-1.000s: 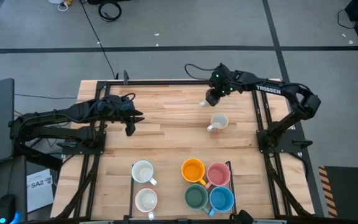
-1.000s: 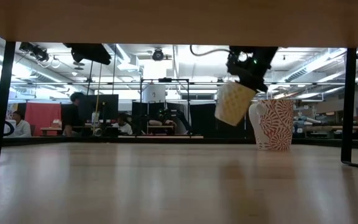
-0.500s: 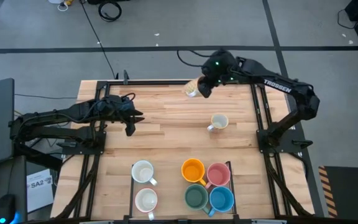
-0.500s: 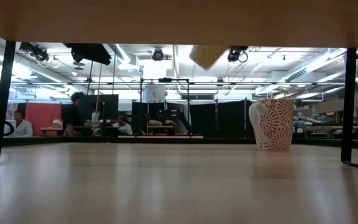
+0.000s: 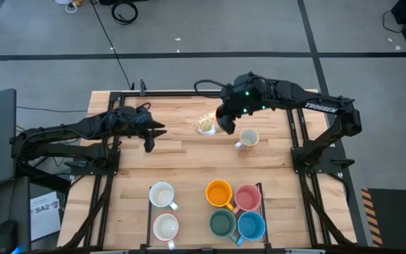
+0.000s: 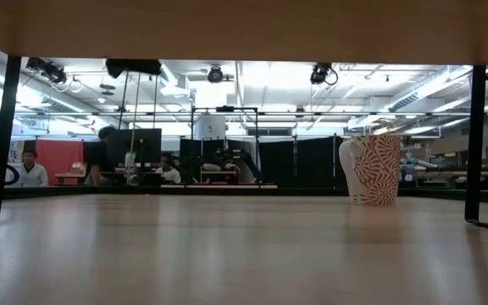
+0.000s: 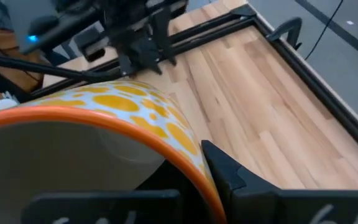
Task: Place coffee mugs
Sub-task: Put the light yellow rim mug on the shelf
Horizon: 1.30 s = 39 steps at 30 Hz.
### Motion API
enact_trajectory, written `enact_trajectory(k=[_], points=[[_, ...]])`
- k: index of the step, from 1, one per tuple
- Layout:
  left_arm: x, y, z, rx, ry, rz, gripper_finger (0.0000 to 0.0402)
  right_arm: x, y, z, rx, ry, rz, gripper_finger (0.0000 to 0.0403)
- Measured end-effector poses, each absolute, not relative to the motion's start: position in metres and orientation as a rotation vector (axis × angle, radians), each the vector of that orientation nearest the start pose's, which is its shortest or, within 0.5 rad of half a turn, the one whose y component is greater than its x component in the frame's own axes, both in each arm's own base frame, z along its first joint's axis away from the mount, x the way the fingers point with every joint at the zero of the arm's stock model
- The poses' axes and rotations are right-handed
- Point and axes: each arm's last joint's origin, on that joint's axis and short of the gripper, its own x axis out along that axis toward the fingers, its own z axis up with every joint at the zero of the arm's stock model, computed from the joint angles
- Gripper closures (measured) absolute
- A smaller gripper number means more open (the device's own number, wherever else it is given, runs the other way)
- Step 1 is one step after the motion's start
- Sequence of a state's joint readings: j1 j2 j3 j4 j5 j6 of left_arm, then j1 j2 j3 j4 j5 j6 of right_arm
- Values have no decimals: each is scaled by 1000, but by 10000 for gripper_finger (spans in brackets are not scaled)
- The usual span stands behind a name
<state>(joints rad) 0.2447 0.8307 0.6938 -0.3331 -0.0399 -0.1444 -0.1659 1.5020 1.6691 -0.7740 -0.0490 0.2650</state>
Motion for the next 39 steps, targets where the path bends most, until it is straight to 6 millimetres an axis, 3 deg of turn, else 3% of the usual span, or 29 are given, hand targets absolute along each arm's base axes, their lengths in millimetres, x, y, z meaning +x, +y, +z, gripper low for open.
enact_trajectory(k=[4,11,20,29,39], points=[[179,46,294,-175,297,305,278,313,-41,409,305,596,-201,372],[184,44,319,-153,40,196,278,324,-44,396,319,641,-239,372],[187,26,331,-135,-67,12,278,335,-45,386,474,659,-220,372],[188,20,331,-136,-66,-15,278,345,-5,398,521,569,13,372],[188,20,329,-137,-43,-11,278,342,44,398,496,602,145,372]])
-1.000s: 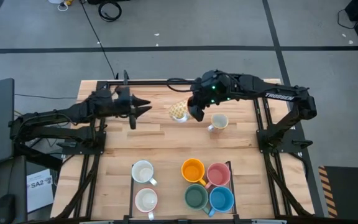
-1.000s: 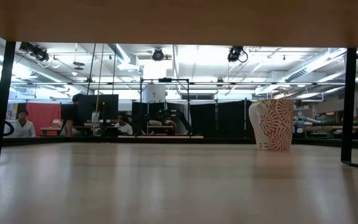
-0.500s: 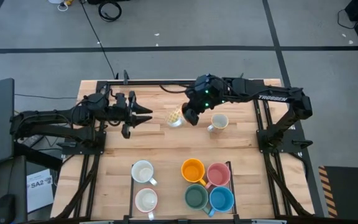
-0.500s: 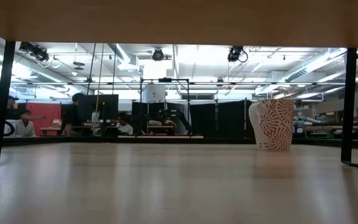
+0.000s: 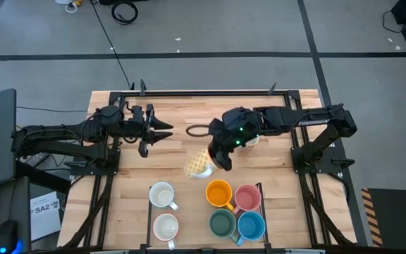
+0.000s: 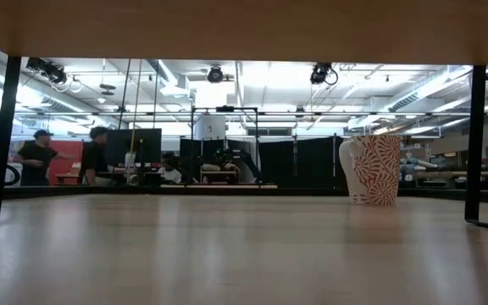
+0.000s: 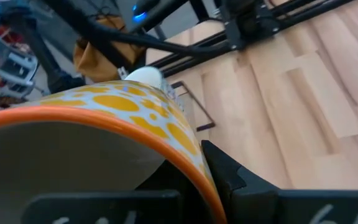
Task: Place coffee mugs
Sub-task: Put the light yellow rim mug on the shelf
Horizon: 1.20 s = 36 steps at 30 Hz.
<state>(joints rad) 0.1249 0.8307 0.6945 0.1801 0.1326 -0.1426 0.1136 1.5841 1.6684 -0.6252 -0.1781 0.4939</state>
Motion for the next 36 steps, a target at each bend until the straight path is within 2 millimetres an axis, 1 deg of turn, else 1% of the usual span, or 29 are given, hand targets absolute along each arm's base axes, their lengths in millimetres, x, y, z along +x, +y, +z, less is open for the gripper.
enact_trajectory(k=[6,17,22,25,28,33,36], points=[[188,20,325,-143,-7,-8,278,341,57,398,428,597,164,372],[188,20,322,-147,23,-6,278,339,70,400,328,568,216,372],[188,20,322,-146,23,-6,278,339,71,400,268,561,236,372],[188,20,322,-146,23,-6,278,340,67,400,224,554,236,372],[188,20,322,-146,23,-6,278,342,58,400,196,546,221,372],[188,20,322,-146,23,-6,278,345,41,399,209,544,187,371],[189,20,321,-147,30,-6,278,352,36,395,224,550,202,371]])
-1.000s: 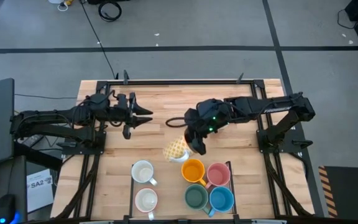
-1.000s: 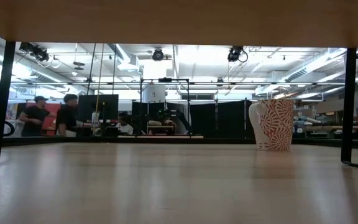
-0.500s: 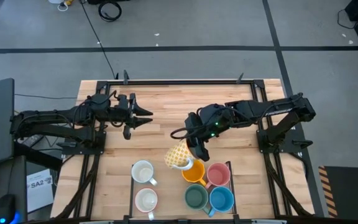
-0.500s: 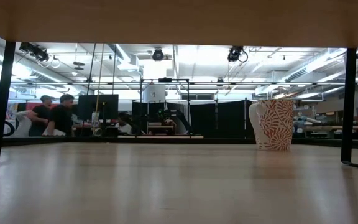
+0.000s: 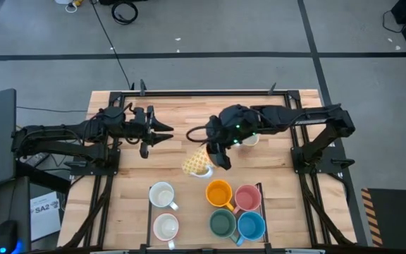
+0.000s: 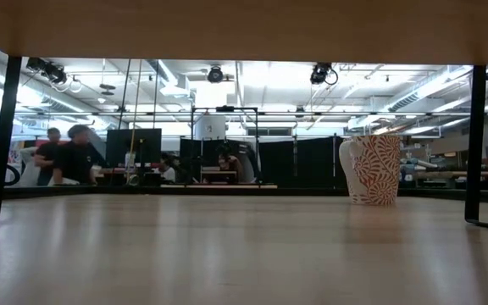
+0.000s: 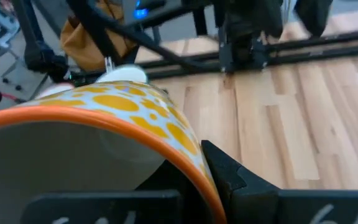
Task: Place coffee mugs
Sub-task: Put the light yellow rim mug on the shelf
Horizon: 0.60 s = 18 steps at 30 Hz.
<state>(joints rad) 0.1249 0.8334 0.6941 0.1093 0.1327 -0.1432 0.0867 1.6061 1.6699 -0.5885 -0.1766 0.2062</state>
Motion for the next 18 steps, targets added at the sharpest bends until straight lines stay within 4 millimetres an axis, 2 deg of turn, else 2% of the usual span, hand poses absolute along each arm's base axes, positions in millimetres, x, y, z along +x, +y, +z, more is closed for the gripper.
enact_trajectory(k=[7,18], points=[[191,20,315,-153,81,-1,278,377,32,367,265,613,286,371],[192,21,312,-159,111,1,278,398,29,338,294,688,308,371]])
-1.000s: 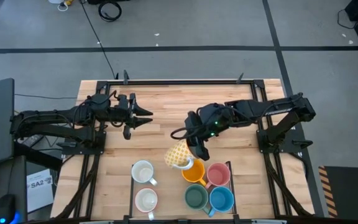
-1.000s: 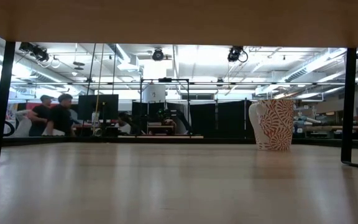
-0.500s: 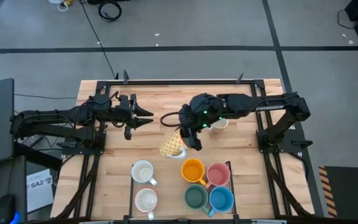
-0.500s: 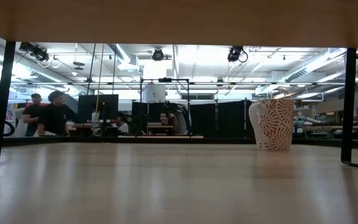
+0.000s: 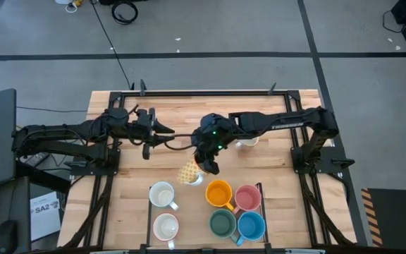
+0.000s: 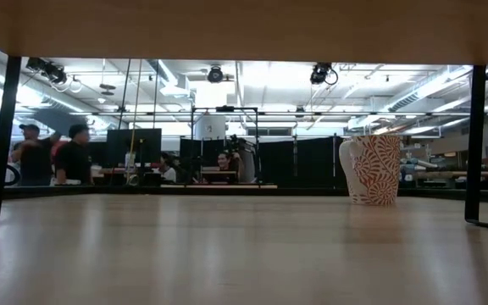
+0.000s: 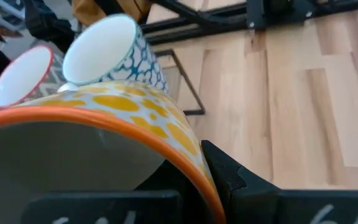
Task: Place coffee mugs
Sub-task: Put the light yellow rim mug on the shelf
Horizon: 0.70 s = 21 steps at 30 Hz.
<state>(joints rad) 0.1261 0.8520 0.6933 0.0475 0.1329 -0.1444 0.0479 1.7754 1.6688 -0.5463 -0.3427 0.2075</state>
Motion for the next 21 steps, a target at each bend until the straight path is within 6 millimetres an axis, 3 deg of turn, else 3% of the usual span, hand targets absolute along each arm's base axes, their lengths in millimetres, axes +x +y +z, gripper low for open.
enact_trajectory(k=[9,21], points=[[196,14,308,-166,145,-90,278,398,31,332,307,732,330,371],[220,-2,292,-167,214,-168,278,394,44,330,288,770,352,371]])
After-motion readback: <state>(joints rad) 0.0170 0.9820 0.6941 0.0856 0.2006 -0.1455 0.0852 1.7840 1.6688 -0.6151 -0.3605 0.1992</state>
